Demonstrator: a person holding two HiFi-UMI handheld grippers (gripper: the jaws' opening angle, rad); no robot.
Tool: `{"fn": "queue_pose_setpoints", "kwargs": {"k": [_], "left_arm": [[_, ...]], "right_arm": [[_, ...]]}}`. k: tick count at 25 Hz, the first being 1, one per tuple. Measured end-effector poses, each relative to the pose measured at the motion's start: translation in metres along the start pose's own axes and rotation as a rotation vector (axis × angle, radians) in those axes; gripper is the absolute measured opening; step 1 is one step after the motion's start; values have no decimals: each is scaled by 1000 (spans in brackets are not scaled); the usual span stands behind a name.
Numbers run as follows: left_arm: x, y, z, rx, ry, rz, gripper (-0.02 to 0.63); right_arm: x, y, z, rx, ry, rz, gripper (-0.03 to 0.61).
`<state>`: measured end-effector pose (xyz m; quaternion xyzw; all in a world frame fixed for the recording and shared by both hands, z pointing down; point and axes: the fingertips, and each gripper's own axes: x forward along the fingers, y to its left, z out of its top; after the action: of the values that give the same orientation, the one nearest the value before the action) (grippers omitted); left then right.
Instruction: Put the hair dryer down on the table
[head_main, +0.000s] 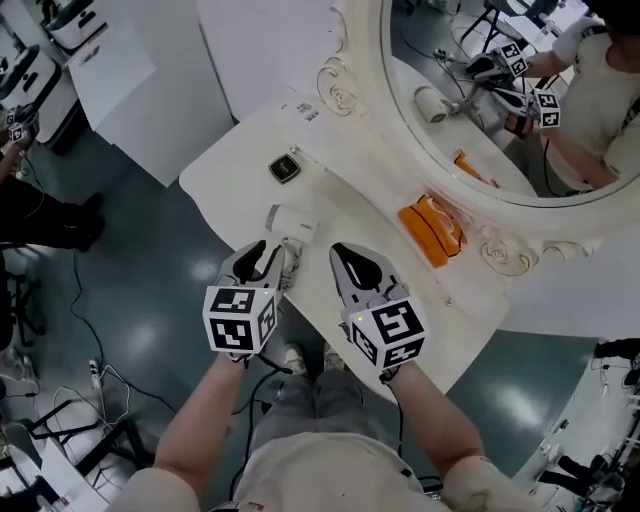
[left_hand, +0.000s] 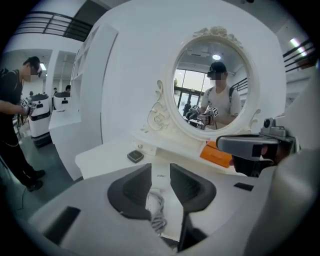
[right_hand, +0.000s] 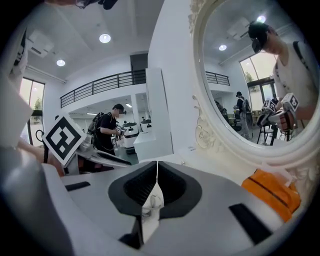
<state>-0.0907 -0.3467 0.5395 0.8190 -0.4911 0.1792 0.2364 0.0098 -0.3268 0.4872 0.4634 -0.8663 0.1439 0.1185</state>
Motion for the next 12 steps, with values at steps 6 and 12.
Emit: {"fn": "queue_pose_setpoints", "kwargs": {"k": [6, 12], "left_arm": [[-62, -22, 72, 100, -167, -7, 56], [-139, -48, 142, 131, -346, -15, 34]], "right_arm": [[-33, 32, 88, -56, -146, 50, 21], [-79, 54, 159, -154, -255, 59, 21]]}}
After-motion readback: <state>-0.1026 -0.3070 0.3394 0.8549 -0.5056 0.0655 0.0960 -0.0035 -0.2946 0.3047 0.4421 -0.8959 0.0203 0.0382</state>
